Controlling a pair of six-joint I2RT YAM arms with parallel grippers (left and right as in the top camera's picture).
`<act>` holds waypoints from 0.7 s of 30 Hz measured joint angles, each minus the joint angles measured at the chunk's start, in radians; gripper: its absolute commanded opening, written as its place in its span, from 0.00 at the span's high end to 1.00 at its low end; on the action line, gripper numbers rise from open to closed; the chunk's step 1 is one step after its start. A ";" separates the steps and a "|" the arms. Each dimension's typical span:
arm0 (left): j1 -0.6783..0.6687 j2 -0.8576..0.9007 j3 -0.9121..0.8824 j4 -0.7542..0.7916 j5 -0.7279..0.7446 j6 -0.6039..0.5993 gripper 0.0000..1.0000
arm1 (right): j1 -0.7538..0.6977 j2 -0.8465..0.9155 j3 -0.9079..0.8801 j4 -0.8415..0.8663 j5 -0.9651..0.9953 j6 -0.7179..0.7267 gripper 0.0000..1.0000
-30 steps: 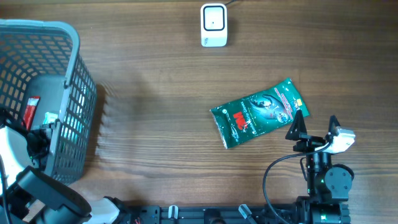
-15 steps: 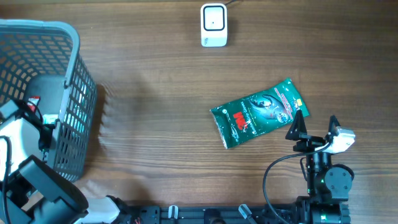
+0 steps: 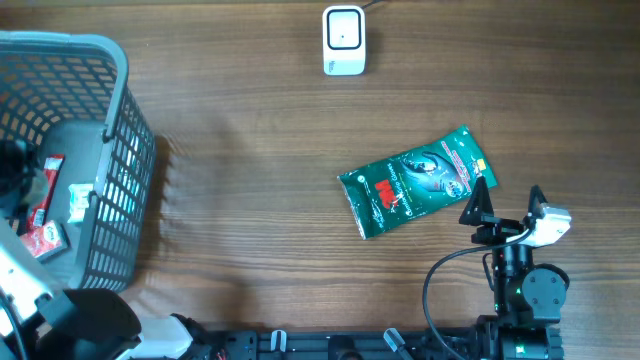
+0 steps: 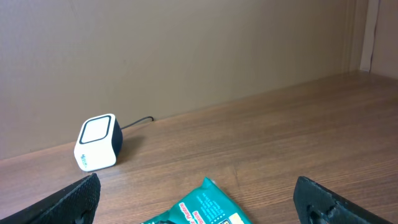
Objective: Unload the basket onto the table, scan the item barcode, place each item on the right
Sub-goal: 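Grasp the green-lid jar, lift it out, and set it on the table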
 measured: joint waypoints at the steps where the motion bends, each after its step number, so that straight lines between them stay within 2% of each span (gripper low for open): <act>1: -0.011 -0.003 0.045 -0.024 0.007 0.004 0.64 | 0.000 0.000 0.000 0.000 0.000 0.000 0.00; 5: -0.107 -0.051 0.175 -0.066 0.030 0.011 0.62 | 0.000 0.000 0.000 0.000 0.000 0.000 0.00; 9: -0.272 -0.150 0.205 -0.070 0.053 0.011 0.65 | 0.000 0.000 0.000 0.000 0.000 0.000 0.00; 13: -0.541 -0.191 0.216 -0.082 0.062 0.011 0.64 | 0.000 0.000 0.000 0.000 0.000 0.000 0.00; 21: -1.013 -0.072 0.194 -0.088 0.043 0.014 0.64 | 0.000 0.000 0.000 0.000 0.000 0.000 0.00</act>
